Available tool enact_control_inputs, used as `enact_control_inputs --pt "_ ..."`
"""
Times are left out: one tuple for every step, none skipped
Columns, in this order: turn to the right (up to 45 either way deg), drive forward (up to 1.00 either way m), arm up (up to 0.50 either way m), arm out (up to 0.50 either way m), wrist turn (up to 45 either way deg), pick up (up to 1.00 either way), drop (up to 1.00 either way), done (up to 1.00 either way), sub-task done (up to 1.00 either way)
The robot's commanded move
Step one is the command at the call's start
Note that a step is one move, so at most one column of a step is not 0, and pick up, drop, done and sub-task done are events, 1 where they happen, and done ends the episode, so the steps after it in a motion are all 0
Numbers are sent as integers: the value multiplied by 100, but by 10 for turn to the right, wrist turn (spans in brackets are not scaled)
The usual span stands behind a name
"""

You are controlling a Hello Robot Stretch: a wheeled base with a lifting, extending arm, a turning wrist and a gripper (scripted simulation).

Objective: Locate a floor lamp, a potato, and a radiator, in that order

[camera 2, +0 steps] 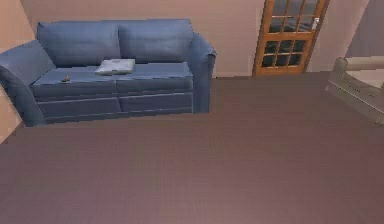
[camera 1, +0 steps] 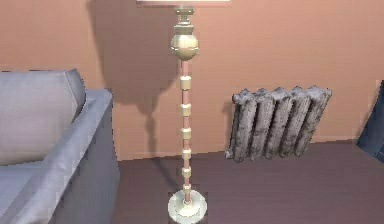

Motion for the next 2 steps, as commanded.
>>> enact_control_inputs --pt "-450 0 0 0 0 0 0 0 0" --pt "-450 0 0 0 0 0 0 0 0"
